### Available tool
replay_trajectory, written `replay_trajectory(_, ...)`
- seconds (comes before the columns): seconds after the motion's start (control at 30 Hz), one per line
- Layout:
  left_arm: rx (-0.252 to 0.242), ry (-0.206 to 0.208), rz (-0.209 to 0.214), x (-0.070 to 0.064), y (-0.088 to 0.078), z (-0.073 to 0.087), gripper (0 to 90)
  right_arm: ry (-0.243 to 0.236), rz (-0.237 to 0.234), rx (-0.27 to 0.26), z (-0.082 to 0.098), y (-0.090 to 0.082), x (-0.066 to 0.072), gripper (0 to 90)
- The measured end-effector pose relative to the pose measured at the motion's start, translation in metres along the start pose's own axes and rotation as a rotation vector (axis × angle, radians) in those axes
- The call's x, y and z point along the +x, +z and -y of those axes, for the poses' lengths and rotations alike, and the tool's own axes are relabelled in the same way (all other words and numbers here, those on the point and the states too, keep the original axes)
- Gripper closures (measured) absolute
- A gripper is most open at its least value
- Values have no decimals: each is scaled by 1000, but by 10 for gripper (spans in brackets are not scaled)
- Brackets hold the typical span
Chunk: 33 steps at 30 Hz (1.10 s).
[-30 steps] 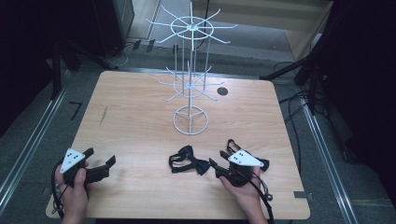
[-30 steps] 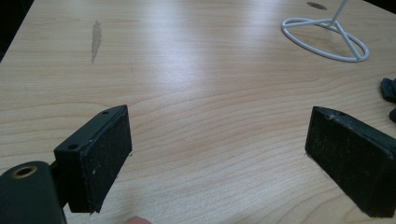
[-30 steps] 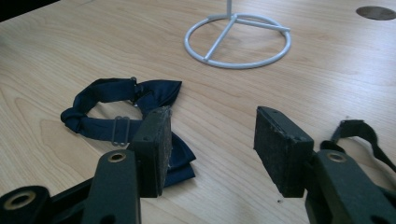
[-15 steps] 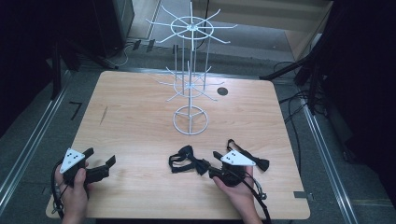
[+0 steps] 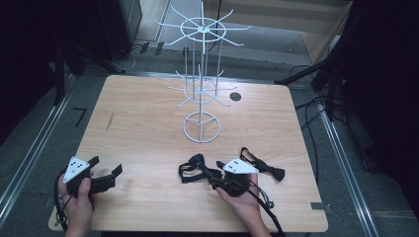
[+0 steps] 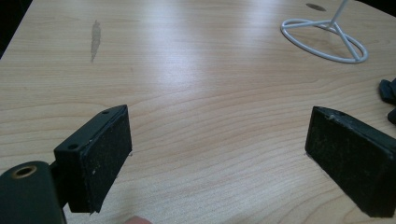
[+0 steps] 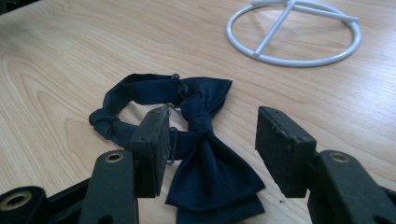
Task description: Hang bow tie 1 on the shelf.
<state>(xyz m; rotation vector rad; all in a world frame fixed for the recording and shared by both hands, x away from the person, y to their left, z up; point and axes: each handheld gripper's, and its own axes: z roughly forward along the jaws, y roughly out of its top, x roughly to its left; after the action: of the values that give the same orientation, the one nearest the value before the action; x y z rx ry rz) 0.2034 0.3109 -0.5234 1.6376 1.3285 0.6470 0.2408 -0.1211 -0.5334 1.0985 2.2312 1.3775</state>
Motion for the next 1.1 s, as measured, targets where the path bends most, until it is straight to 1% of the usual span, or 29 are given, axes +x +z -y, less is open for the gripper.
replay_trajectory(0.13,-2,-4,-1,0,0,0,80,1,-14,21,-1,5,4,455)
replay_trajectory(0.2,-3,-3,0,0,0,0,81,3,-32,32,0,11,7,442)
replay_trajectory(0.4,-5,-4,0,1,0,0,81,4,-23,60,2,17,9,428)
replay_trajectory(0.47,-5,-5,-1,0,0,0,80,13,-24,66,1,17,8,428)
replay_trajectory(0.5,-5,-4,-1,1,0,0,81,16,-21,79,2,19,8,428)
replay_trajectory(0.7,-3,-2,-1,0,0,0,81,9,-12,107,2,21,9,445)
replay_trajectory(0.77,-3,-1,-1,0,0,0,81,-7,-7,121,2,22,11,473)
replay_trajectory(0.8,-3,-2,-1,0,0,0,81,-17,8,137,2,23,13,548)
replay_trajectory(0.83,-3,-2,-1,0,0,0,81,-23,8,137,2,23,13,559)
replay_trajectory(0.87,-3,-2,-1,0,0,0,81,-23,8,137,2,23,13,559)
replay_trajectory(0.9,-3,-1,-1,0,0,0,81,-19,16,137,2,23,13,630)
replay_trajectory(0.93,-3,-1,-1,0,0,0,81,-19,16,137,2,23,13,630)
replay_trajectory(0.97,-3,-2,-2,0,0,0,81,-11,22,136,2,23,13,686)
replay_trajectory(1.0,-3,-2,-2,0,0,0,81,-11,22,136,2,23,13,686)
replay_trajectory(1.1,-3,-2,-2,0,0,0,81,-12,23,135,2,22,13,764)
